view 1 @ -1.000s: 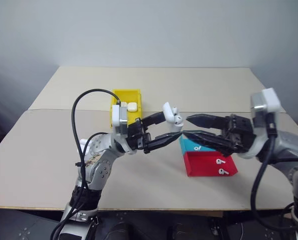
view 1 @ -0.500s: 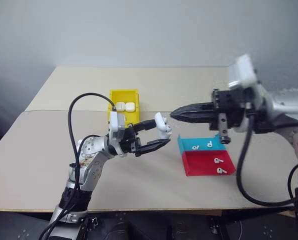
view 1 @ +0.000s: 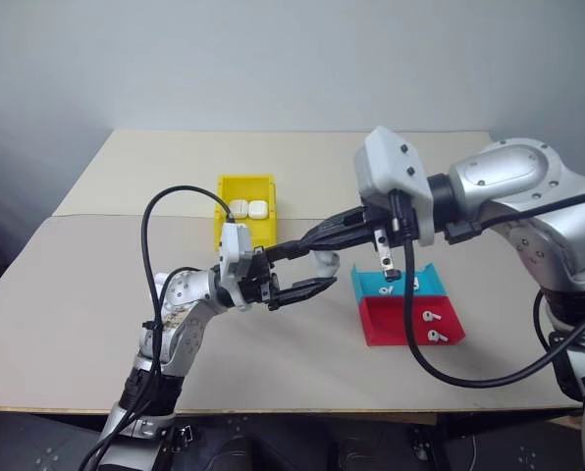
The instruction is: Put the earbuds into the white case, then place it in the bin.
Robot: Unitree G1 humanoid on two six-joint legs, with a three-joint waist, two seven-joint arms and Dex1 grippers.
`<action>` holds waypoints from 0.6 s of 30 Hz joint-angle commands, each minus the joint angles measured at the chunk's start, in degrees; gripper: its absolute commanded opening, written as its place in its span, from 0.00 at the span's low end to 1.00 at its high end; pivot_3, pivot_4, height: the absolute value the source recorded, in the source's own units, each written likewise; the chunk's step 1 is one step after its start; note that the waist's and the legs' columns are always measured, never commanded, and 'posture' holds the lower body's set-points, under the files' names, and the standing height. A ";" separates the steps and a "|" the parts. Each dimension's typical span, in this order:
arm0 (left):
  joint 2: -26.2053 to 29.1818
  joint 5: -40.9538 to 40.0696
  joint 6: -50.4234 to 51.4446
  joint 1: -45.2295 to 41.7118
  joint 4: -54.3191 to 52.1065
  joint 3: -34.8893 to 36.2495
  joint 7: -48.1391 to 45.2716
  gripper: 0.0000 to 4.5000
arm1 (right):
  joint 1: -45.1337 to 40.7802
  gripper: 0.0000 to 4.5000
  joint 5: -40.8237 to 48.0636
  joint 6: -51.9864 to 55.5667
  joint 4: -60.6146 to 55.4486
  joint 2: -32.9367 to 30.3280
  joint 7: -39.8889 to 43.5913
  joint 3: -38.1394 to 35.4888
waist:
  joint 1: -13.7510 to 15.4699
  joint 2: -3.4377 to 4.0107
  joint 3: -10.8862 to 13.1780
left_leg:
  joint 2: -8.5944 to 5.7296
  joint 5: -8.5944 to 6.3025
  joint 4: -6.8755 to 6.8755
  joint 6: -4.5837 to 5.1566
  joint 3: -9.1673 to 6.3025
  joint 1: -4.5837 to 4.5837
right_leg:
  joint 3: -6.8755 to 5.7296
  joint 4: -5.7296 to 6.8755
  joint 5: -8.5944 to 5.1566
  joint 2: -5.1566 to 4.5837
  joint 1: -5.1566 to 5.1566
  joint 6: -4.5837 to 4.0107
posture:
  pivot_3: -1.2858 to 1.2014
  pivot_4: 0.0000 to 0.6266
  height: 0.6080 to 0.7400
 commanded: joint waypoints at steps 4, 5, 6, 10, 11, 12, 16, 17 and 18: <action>-0.89 -0.82 -2.01 -1.12 -1.86 1.50 0.93 0.61 | 1.53 0.01 -4.61 -2.68 -0.18 -2.72 3.93 -1.16 | 0.01 0.00 0.00 | 0.00 0.00 0.01 0.00 0.01 0.00 | 0.00 0.01 0.00 -0.01 0.01 0.00 | 0.52 0.24 1.00; -1.02 -0.81 -2.16 -1.13 -1.98 1.55 1.11 0.61 | 2.11 0.01 -4.74 -2.69 -0.32 -3.04 3.93 -1.74 | 0.01 0.00 0.00 | 0.00 0.00 0.01 0.00 0.00 0.00 | 0.00 0.01 0.00 -0.01 0.01 0.00 | 0.52 0.24 1.00; -1.14 -0.67 -2.43 -1.07 -2.13 1.59 1.32 0.61 | 2.79 0.01 -4.71 -2.86 -0.48 -3.11 3.53 -2.73 | 0.01 0.00 0.00 | 0.00 0.00 0.01 0.00 0.00 0.00 | -0.01 0.01 0.00 0.00 0.01 0.00 | 0.52 0.24 1.00; -1.59 1.01 -3.60 -0.05 -3.40 3.05 5.25 0.61 | 3.72 0.01 1.22 2.96 1.26 0.05 -3.30 -12.52 | -0.01 -0.01 0.00 | 0.00 0.00 0.02 0.00 0.03 0.00 | 0.01 0.01 0.01 -0.02 0.01 0.00 | 0.52 0.24 1.00; -1.78 2.18 -3.57 0.05 -3.81 4.36 8.81 0.61 | 5.32 0.01 2.13 3.76 1.42 1.32 -6.67 -15.99 | 0.00 -0.01 0.00 | 0.00 0.00 0.02 0.00 0.01 0.00 | -0.01 0.01 0.01 -0.02 0.02 -0.01 | 0.52 0.24 1.00; -2.02 3.93 -3.45 -0.06 -4.08 5.63 12.95 0.61 | 7.41 0.01 2.55 4.33 1.11 2.52 -10.06 -19.12 | 0.05 -0.01 0.00 | 0.00 0.00 0.01 0.00 0.02 0.01 | 0.00 0.02 0.01 -0.02 0.01 -0.02 | 0.52 0.24 1.00; -0.86 18.80 0.37 -4.18 -0.39 6.99 31.92 0.61 | 18.03 0.01 3.62 6.96 -3.57 6.52 -20.32 -26.54 | 0.37 -0.02 -0.01 | -0.03 0.00 0.02 0.00 -0.04 0.02 | -0.07 0.00 0.02 -0.05 0.10 -0.01 | 0.52 0.24 1.00; -0.44 21.21 2.33 -5.59 1.12 6.85 34.97 0.61 | 19.86 0.01 4.39 7.49 -4.83 7.62 -22.06 -27.36 | 0.53 -0.02 0.00 | -0.05 0.00 0.01 0.00 -0.05 0.02 | -0.09 0.02 0.02 -0.08 0.11 0.00 | 0.52 0.24 1.00; -0.45 23.45 5.04 -8.11 4.09 6.93 38.78 0.61 | 21.89 0.01 5.21 8.03 -6.43 9.06 -23.95 -27.85 | 0.51 -0.02 0.00 | -0.07 0.00 0.01 0.00 -0.07 0.02 | -0.10 0.02 0.03 -0.08 0.11 0.01 | 0.52 0.24 1.00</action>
